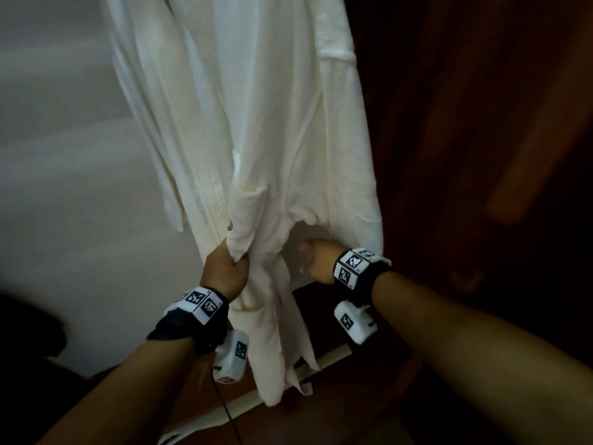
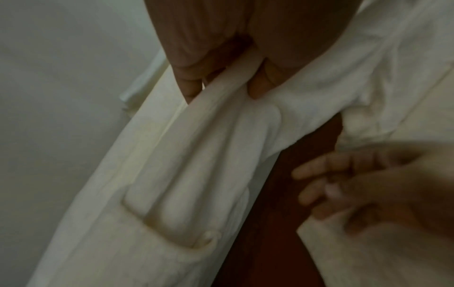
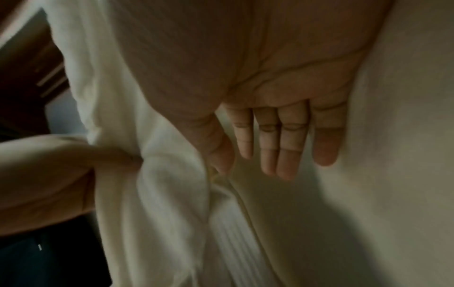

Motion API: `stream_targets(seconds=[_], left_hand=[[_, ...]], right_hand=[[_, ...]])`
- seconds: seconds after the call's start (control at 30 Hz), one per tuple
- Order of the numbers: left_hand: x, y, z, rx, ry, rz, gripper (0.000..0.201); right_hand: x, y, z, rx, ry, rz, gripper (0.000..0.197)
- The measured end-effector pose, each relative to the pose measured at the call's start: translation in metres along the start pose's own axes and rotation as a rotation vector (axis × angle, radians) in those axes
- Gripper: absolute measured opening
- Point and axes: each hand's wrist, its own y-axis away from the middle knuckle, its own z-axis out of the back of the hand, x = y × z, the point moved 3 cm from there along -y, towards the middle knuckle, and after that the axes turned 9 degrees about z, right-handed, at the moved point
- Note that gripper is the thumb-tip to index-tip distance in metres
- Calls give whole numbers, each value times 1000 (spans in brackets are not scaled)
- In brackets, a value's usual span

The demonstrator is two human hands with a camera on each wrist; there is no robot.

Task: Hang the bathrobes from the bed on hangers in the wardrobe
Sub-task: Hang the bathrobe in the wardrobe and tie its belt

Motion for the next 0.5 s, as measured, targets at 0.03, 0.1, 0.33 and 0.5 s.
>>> stream_targets(seconds=[0.03,0.1,0.33,0.5], left_hand=[[1,0,0,8,1,4,32],[1,2,-2,26,-8,-11,30],[-17,11,-2,115,34,-244,40],[-41,-13,-23,158,-144,-251,49]], right_hand=[[-2,-5,-15,39,-33,-7,59],[2,-11,-35,79,-94,-2,69],[-16,-13,-72,167,-259,-168,63],[4,20,-36,-84,-734,-137,18]])
